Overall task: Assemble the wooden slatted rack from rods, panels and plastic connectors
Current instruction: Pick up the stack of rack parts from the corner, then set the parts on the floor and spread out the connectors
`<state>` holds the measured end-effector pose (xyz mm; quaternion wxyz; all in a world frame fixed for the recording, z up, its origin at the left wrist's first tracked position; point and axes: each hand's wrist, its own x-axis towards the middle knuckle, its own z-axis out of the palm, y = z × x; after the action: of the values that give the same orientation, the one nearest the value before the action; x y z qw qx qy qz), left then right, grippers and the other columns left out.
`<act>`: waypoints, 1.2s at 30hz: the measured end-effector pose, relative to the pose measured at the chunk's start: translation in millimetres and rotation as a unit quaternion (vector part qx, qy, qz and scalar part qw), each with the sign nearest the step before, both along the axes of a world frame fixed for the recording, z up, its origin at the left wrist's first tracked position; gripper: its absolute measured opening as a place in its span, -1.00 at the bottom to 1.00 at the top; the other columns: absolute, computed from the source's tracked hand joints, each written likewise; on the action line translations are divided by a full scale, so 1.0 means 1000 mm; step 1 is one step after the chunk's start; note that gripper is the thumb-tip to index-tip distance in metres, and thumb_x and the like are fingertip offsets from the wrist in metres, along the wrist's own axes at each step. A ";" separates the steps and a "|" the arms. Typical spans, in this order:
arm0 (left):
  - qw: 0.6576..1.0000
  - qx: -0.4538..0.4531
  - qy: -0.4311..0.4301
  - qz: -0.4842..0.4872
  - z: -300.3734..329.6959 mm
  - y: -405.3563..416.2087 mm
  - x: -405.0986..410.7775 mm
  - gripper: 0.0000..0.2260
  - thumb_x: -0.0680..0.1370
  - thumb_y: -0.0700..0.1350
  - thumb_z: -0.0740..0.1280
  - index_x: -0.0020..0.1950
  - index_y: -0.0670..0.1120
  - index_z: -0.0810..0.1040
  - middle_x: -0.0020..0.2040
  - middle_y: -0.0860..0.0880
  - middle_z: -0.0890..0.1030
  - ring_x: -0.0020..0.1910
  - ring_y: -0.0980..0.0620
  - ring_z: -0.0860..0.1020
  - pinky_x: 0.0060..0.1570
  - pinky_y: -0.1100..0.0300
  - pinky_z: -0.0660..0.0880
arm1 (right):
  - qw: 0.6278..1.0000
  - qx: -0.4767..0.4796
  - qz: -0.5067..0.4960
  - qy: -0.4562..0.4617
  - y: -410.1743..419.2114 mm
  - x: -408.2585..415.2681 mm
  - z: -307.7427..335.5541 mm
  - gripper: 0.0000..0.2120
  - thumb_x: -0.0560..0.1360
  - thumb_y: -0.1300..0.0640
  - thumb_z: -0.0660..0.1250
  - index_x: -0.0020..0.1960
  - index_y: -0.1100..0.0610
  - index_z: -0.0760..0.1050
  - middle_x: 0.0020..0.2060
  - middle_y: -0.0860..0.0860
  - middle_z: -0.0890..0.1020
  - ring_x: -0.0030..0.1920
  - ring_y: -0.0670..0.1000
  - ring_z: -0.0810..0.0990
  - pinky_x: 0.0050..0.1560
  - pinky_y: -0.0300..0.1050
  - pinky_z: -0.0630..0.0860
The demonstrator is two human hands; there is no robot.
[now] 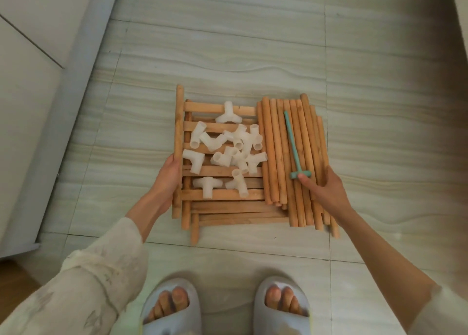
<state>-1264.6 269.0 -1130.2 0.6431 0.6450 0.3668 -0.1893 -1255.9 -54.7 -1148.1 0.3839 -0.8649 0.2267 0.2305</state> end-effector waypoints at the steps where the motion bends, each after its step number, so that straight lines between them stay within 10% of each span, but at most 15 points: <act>1: 1.000 -0.010 -0.007 -0.001 0.002 -0.006 0.007 -0.78 0.66 0.00 0.02 0.16 0.08 0.44 0.07 0.04 0.57 0.05 0.06 0.55 0.01 0.12 0.50 | 1.000 -0.012 -0.007 -0.007 -0.005 0.005 0.000 0.03 0.23 -0.44 0.30 0.50 0.11 0.10 0.43 0.10 0.29 0.39 0.16 0.31 0.32 0.21 0.37; 6: 0.997 -0.071 -0.002 0.036 0.013 -0.028 0.035 -0.51 0.62 -0.21 0.08 0.52 0.07 0.09 0.19 -0.04 0.48 -0.07 0.07 0.51 -0.14 0.16 0.48 | 0.989 -0.137 -0.014 -0.058 -0.010 0.015 0.003 -0.11 0.40 -0.42 0.13 0.49 0.18 0.12 0.45 0.14 0.26 0.45 0.18 0.21 0.40 0.27 0.18; 11: 0.986 0.083 -0.062 -0.131 0.018 -0.047 0.013 -0.37 0.57 -0.28 0.14 0.55 0.06 -0.06 0.48 0.00 0.15 0.43 0.01 0.19 0.40 0.05 0.23 | 0.957 -0.238 0.120 -0.112 0.016 -0.008 0.012 -0.29 0.54 -0.24 0.09 0.54 0.06 -0.06 0.54 0.06 -0.02 0.53 0.08 -0.08 0.46 0.22 -0.11; 26: 0.956 0.136 -0.082 -0.247 0.005 -0.043 0.012 -0.32 0.58 -0.21 0.21 0.56 -0.01 -0.13 0.56 0.00 -0.04 0.53 0.01 -0.02 0.49 0.06 0.05 | 0.950 -0.246 0.171 -0.087 0.012 -0.004 0.011 -0.45 0.57 -0.08 0.17 0.49 0.11 0.19 0.49 0.13 0.16 0.49 0.15 0.08 0.46 0.20 0.08; 30: 0.801 0.412 -0.150 -0.408 0.011 -0.044 0.020 -0.15 0.47 0.16 0.36 0.54 0.07 -0.14 0.54 -0.09 -0.22 0.52 -0.12 -0.24 0.48 -0.11 -0.13 | 0.917 -0.263 0.209 -0.213 0.031 0.019 0.039 -0.46 0.51 -0.08 0.28 0.39 0.17 0.32 0.36 0.16 0.34 0.37 0.17 0.28 0.35 0.20 0.29; 33: 0.624 0.523 -0.190 -0.549 0.015 -0.049 0.046 -0.03 0.36 0.35 0.34 0.52 0.16 -0.25 0.52 -0.11 -0.32 0.48 -0.20 -0.33 0.44 -0.25 -0.20 | 0.874 -0.268 0.360 -0.187 0.058 0.056 0.046 -0.13 0.40 -0.28 0.33 0.53 -0.04 -0.02 0.51 0.08 0.06 0.50 0.15 0.02 0.40 0.25 0.13; 36: 0.545 0.549 -0.193 -0.604 0.011 -0.056 0.074 0.03 0.32 0.41 0.32 0.49 0.16 -0.33 0.51 -0.13 -0.36 0.47 -0.22 -0.36 0.41 -0.30 -0.18 | 0.827 -0.287 0.467 -0.123 0.076 0.095 0.041 0.05 0.31 -0.42 0.31 0.50 -0.15 -0.31 0.51 0.02 -0.28 0.50 0.17 -0.27 0.40 0.35 0.00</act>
<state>-1190.2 212.7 -1119.3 -0.0465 0.9625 -0.2098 -0.1655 -1160.5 21.1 -1107.4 -0.0111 -0.9598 -0.1977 0.1987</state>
